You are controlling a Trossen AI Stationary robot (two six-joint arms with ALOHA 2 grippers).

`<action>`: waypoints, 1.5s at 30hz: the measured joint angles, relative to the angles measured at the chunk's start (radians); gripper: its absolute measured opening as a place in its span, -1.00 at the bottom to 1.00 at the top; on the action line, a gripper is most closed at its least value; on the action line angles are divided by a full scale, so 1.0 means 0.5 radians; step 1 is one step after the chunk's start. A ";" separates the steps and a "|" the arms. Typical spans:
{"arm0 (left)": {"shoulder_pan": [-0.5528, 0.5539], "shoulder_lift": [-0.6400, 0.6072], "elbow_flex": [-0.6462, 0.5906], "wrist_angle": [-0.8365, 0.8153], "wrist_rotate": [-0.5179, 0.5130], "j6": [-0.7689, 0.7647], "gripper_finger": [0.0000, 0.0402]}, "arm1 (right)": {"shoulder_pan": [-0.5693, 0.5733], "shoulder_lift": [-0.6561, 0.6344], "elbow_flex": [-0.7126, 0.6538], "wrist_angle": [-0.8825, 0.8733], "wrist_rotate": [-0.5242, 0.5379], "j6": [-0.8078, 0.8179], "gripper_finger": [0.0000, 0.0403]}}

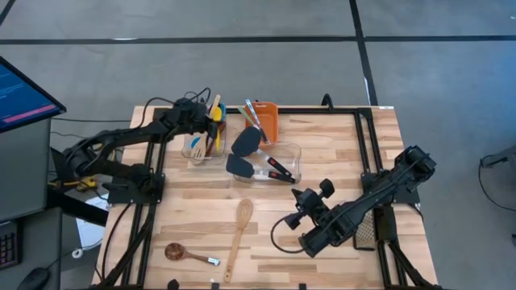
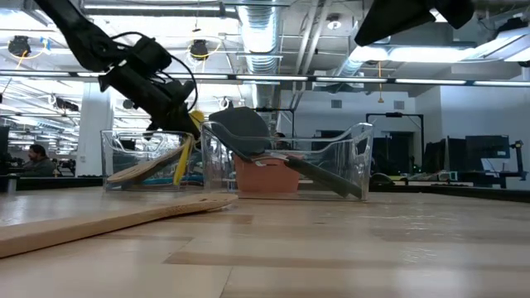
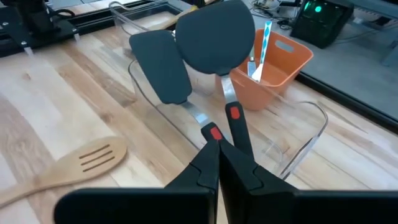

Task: Pick & Place Kitchen Items
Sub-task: Put the yellow serving spoon into the top transparent bin, then put the dark brown wooden spoon into the top transparent bin

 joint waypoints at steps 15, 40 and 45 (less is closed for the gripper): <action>-0.003 0.136 0.002 -0.007 0.071 -0.014 -0.95 | -0.003 0.000 0.000 -0.001 -0.005 0.000 -1.00; 0.004 -0.194 -0.002 -0.013 -0.041 0.168 -0.22 | -0.003 0.000 0.000 -0.001 -0.111 -0.015 -1.00; -0.002 -0.505 -0.002 -0.008 -0.010 0.156 -0.25 | -0.003 0.000 0.000 -0.002 -0.112 -0.026 -1.00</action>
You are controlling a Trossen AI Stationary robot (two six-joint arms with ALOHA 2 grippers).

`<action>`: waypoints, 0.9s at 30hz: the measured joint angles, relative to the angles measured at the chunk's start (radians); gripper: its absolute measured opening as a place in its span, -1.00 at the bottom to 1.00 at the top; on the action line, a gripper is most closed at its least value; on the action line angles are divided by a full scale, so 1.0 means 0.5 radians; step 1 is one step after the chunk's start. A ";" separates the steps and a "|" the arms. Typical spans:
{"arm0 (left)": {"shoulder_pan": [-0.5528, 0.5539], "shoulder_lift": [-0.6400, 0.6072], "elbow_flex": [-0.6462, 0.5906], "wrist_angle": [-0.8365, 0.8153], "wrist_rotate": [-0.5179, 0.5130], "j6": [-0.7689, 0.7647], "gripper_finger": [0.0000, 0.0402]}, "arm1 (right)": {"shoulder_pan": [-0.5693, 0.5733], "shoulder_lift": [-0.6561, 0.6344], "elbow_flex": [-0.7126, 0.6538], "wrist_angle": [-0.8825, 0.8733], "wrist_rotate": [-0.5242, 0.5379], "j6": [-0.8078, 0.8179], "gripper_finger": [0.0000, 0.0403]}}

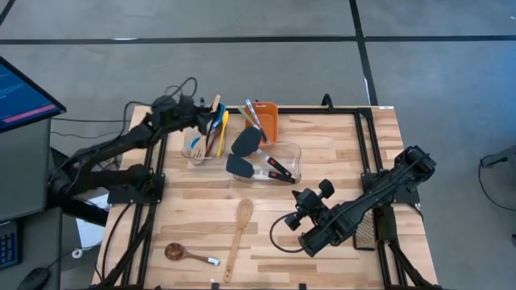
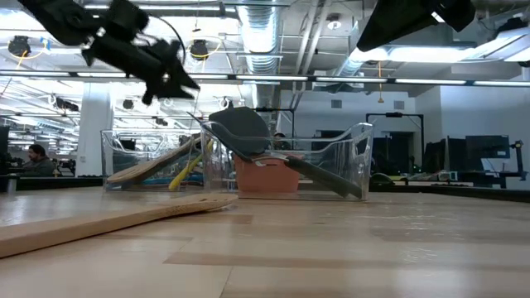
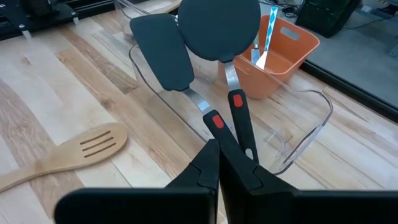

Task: Pick & Place Kitchen Items
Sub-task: Put the dark brown wooden spoon into the top transparent bin

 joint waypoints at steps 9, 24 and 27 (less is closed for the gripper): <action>-0.115 -0.472 0.001 -0.004 0.232 -0.016 -0.36 | 0.000 0.000 0.000 0.001 0.001 -0.012 -1.00; -0.668 -0.610 0.001 -0.006 0.238 -0.007 -0.52 | 0.000 0.000 0.000 0.004 -0.092 -0.010 -1.00; -0.781 -0.610 0.001 -0.006 0.239 -0.005 -0.54 | 0.000 0.000 0.000 0.012 -0.148 -0.010 -1.00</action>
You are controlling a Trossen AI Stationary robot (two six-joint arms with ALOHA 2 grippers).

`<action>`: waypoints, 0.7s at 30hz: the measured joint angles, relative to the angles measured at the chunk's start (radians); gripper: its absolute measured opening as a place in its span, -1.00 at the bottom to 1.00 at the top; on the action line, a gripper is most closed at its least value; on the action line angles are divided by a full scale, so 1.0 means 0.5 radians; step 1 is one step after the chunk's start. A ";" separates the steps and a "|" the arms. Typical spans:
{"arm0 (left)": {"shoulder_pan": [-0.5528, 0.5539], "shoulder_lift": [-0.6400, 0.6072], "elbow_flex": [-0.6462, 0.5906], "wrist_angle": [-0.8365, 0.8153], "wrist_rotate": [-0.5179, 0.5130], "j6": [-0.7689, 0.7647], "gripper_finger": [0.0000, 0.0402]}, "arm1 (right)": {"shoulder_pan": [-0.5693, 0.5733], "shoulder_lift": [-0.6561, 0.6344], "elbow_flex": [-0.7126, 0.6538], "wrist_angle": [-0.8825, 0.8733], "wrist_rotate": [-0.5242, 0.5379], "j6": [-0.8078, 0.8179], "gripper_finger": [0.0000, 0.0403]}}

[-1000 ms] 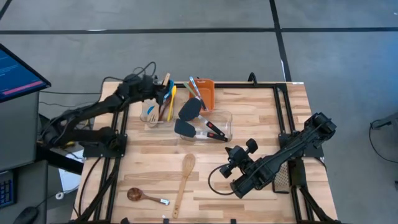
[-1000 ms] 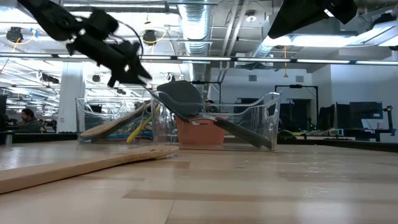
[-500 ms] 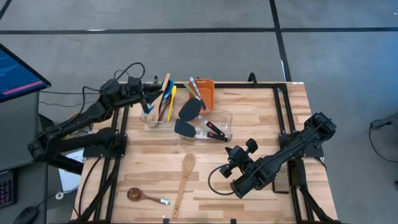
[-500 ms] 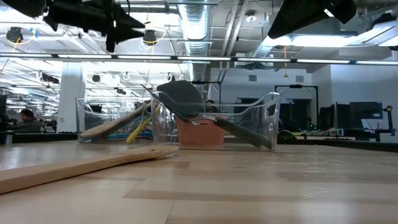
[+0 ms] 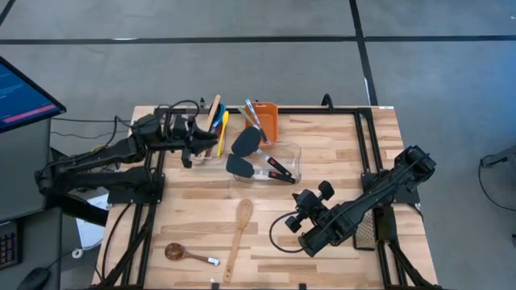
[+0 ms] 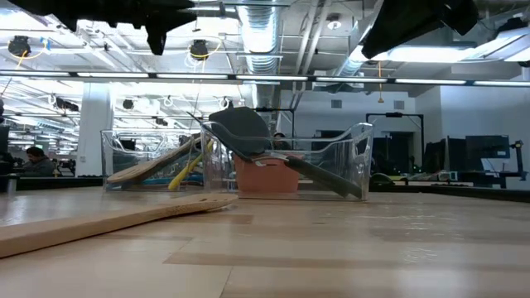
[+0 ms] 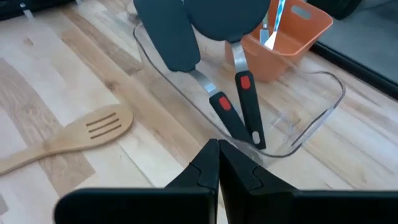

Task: Pick & Place Kitchen Items
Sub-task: Put the dark brown wooden spoon into the top transparent bin

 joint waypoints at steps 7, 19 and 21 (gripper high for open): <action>-0.252 0.000 0.000 0.000 -0.002 0.003 -0.60 | 0.000 0.000 0.000 0.005 -0.008 0.001 -1.00; -0.646 -0.003 -0.126 -0.067 0.123 0.002 -0.78 | 0.000 0.000 -0.001 0.038 -0.008 0.000 -1.00; -0.716 -0.002 -0.171 -0.070 0.160 -0.005 -0.81 | 0.000 0.000 -0.001 0.039 -0.008 -0.001 -1.00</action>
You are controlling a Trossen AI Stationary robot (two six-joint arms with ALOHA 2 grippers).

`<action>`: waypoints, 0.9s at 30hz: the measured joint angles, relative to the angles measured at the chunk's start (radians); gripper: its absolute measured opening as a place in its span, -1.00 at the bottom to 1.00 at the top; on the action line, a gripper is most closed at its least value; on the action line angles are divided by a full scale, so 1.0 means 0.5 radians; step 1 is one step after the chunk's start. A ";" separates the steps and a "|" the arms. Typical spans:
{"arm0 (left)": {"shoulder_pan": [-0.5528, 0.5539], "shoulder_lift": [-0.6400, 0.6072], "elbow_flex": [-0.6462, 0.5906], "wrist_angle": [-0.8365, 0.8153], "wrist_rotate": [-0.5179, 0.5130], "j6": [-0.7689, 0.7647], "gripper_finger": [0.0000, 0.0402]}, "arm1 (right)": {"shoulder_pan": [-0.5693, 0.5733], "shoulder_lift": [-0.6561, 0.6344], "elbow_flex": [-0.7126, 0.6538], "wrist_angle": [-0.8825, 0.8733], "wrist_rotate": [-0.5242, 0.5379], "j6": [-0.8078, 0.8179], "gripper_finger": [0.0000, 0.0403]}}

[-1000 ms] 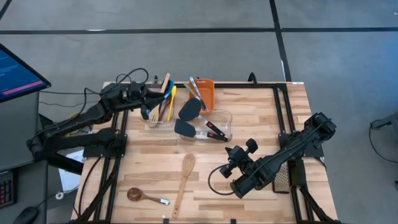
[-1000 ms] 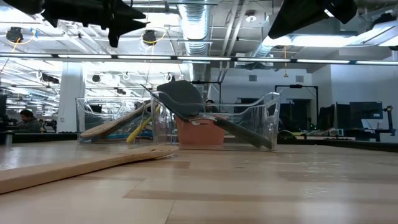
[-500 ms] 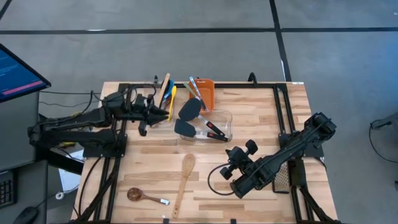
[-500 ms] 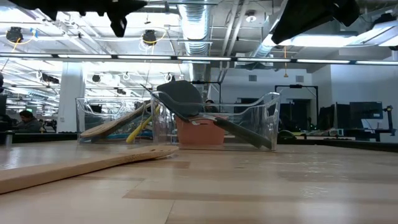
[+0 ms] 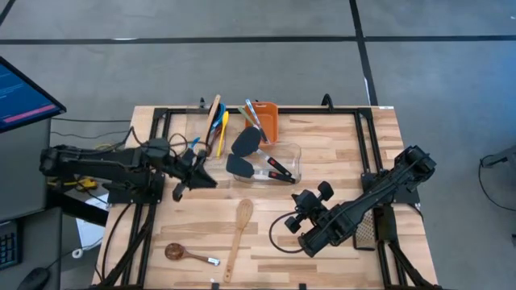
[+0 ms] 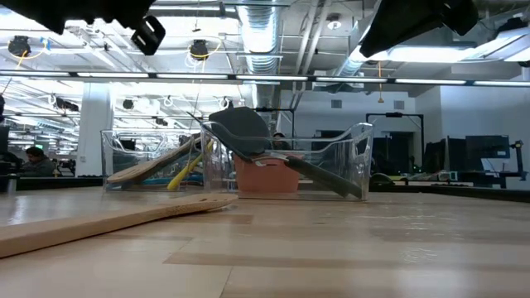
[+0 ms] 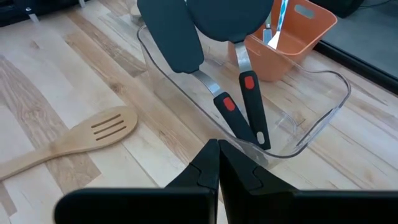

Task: Pick & Place Kitchen Items
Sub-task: Put the dark brown wooden spoon into the top transparent bin

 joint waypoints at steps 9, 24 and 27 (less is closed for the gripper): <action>-0.325 0.000 -0.115 0.003 0.203 -0.027 -0.93 | 0.000 0.000 0.000 0.000 0.000 -0.001 -1.00; -0.625 0.003 -0.163 0.199 0.161 -0.345 -0.98 | 0.000 0.000 0.000 -0.001 0.002 -0.002 -1.00; -0.628 0.003 -0.163 0.392 0.135 -0.363 -0.98 | 0.000 0.000 0.000 0.001 0.002 -0.001 -1.00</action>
